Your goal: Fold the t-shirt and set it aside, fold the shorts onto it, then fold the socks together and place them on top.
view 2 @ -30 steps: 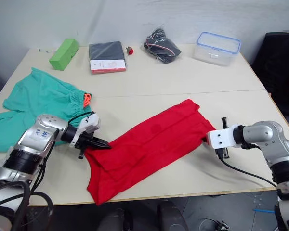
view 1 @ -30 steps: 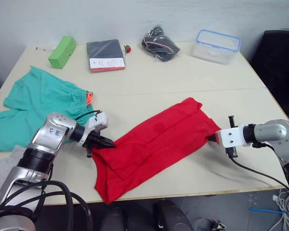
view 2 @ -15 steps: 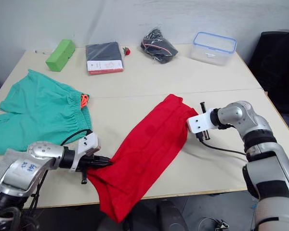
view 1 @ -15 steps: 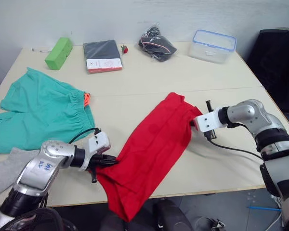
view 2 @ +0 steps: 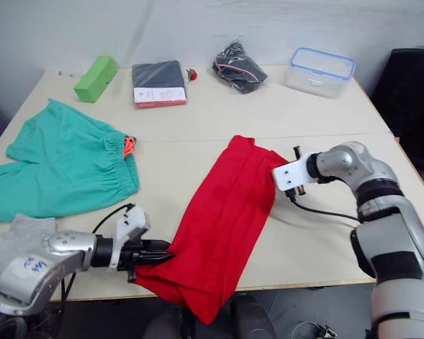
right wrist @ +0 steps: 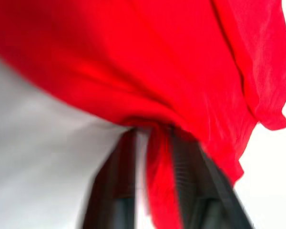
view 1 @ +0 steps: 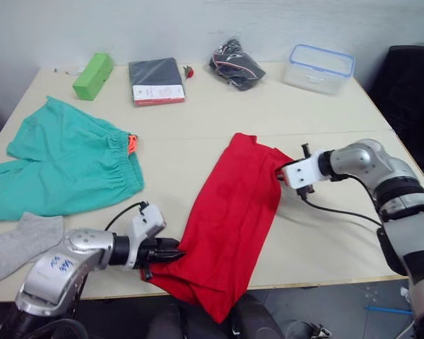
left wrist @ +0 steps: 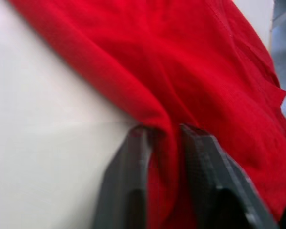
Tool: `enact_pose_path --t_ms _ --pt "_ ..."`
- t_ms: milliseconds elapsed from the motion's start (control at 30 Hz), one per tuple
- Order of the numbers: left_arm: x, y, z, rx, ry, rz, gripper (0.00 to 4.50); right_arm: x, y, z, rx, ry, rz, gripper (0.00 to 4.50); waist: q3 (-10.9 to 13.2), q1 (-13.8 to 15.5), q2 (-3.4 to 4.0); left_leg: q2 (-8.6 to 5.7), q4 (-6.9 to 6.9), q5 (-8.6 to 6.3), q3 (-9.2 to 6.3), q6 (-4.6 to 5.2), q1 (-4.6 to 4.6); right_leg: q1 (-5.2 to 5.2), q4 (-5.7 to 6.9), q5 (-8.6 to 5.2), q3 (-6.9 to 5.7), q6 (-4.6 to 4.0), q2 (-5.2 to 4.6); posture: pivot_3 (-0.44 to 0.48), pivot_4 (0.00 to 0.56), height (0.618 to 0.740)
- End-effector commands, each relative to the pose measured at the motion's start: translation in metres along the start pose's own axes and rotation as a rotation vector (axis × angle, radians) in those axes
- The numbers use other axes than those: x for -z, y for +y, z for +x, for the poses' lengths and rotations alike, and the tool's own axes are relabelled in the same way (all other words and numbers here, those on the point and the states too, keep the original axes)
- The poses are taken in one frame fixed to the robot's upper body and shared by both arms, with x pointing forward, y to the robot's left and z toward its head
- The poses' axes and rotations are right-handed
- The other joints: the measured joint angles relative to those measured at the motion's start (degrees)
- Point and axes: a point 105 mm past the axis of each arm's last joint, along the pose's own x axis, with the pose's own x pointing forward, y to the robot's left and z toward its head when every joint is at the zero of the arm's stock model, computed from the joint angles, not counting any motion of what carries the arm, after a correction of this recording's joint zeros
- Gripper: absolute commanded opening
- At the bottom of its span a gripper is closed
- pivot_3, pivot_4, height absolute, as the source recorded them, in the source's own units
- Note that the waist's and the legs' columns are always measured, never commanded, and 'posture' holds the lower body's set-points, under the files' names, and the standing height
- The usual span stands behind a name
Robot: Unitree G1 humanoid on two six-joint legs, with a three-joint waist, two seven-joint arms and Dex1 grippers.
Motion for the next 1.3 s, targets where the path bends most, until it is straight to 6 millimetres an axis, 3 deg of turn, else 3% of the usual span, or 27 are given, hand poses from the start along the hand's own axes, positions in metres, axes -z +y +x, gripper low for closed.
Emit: enact_pose_path --t_ms 33,167,233,267,533,667,833,933,1300 --pt "-0.02 0.016 -0.016 -0.016 -0.049 0.001 2.52 -0.001 0.006 -0.018 0.019 -0.036 -0.026 2.31 0.0 0.2 0.0 -0.01 0.0 0.0 0.0 0.0 0.0 0.02 -0.03 0.0 0.0 0.0 0.0 0.0 0.15 0.74" --pt "-0.048 0.041 -0.019 0.015 -0.088 -0.017 3.79 -0.015 0.019 -0.037 0.039 -0.105 -0.024 3.69 0.0 0.9 0.0 -0.01 -0.03 -0.01 -0.02 0.01 -0.02 0.02 -0.03 0.0 -0.03 0.0 0.01 0.0 0.15 0.74" --pt "-0.069 0.05 -0.009 0.079 -0.104 -0.033 4.4 -0.03 0.033 -0.045 0.028 -0.153 -0.04 4.35 0.0 1.2 0.01 -0.01 -0.02 0.0 -0.03 0.01 -0.06 0.0 -0.03 0.0 -0.05 0.0 0.01 0.0 0.15 0.74" --pt "-0.076 0.053 -0.004 0.107 -0.1 -0.039 4.48 -0.039 0.038 -0.047 0.021 -0.176 -0.045 4.47 0.0 1.6 0.01 -0.04 -0.01 0.0 -0.09 0.0 -0.11 -0.01 -0.02 0.0 -0.07 0.01 0.01 0.0 0.15 0.74" --pt "-0.129 0.077 0.054 0.214 -0.047 -0.075 4.48 -0.106 0.091 -0.045 -0.079 -0.36 -0.038 4.47 0.1 2.6 -0.09 -0.02 0.01 0.01 0.01 -0.02 -0.21 -0.2 -0.01 0.01 -0.03 0.02 0.08 0.0 0.15 0.74" --pt "-0.137 0.078 0.082 0.224 -0.004 -0.083 4.48 -0.132 0.106 -0.034 -0.102 -0.42 -0.056 4.47 0.1 2.4 -0.13 -0.03 0.02 0.01 0.07 -0.02 -0.28 -0.26 -0.05 0.0 0.01 0.02 0.09 0.0 0.15 0.74" --pt "-0.134 0.079 0.102 0.196 0.027 -0.071 4.48 -0.147 0.106 -0.025 -0.082 -0.444 -0.058 4.47 0.1 2.5 -0.16 0.0 0.01 0.03 0.08 -0.05 -0.26 -0.34 0.02 0.0 0.02 0.02 0.12 0.0 0.15 0.74" --pt "-0.131 0.081 0.109 0.165 0.035 -0.082 3.87 -0.149 0.105 -0.024 -0.07 -0.442 -0.056 4.5 0.1 2.7 -0.17 -0.01 0.08 0.03 0.07 -0.05 -0.26 -0.31 0.06 0.01 0.0 0.02 0.04 0.0 0.15 0.74" --pt "-0.128 0.09 0.108 0.101 0.03 -0.1 0.29 -0.144 0.109 -0.025 -0.08 -0.421 -0.072 4.5 0.1 2.7 -0.18 -0.02 0.1 0.02 0.04 -0.05 -0.24 -0.3 0.11 0.01 -0.03 0.02 0.02 0.0 0.15 0.74"
